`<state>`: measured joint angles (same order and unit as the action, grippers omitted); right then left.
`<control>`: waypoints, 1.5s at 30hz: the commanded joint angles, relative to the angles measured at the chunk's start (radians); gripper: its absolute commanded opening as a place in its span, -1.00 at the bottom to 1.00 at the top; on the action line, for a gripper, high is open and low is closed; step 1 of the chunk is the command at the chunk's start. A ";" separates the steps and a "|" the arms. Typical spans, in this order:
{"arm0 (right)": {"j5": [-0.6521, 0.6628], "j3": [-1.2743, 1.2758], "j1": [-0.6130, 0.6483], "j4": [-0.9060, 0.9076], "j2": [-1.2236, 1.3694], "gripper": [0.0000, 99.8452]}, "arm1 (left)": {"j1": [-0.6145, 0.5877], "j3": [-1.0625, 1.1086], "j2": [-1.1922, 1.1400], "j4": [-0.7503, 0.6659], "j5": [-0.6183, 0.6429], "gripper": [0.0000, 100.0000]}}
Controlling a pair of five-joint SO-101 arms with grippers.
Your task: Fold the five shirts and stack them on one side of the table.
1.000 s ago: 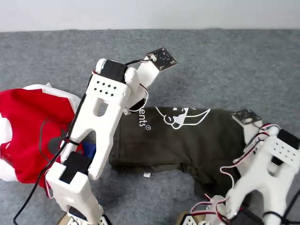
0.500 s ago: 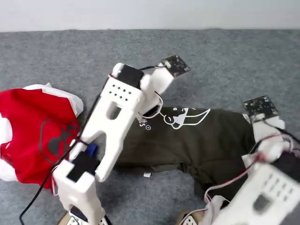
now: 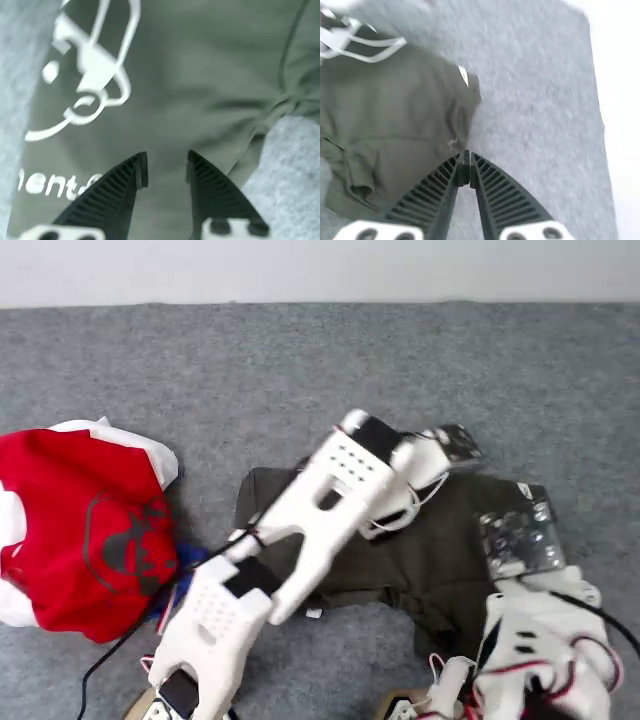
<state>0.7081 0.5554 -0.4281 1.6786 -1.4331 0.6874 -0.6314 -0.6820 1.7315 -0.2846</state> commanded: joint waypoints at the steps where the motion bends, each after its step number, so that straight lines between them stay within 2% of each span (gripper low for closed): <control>1: -0.063 -0.074 0.074 0.001 -0.012 -0.98 | 0.081 -0.105 -0.025 0.023 0.008 -0.70; 8: -0.150 -0.098 0.197 -0.001 -0.013 -0.98 | 0.219 -0.196 -0.077 0.023 0.003 -0.69; 12: -0.180 -0.097 0.226 -0.001 -0.013 -0.98 | 0.288 -0.220 -0.091 0.023 0.003 -0.62; 28: -0.198 -0.091 0.236 -0.001 -0.013 -0.98 | 0.494 -0.225 -0.160 0.020 0.006 -0.54; 38: -0.198 -0.089 0.234 -0.001 -0.013 -0.98 | 0.483 -0.222 -0.212 0.020 0.006 -0.54; 45: -0.193 -0.089 0.231 0.004 -0.013 -0.98 | 0.361 -0.225 -0.325 0.020 0.008 -0.67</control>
<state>0.5224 0.5063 -0.2102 1.6832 -1.4469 1.0449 -0.8569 -0.9674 1.7315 -0.2846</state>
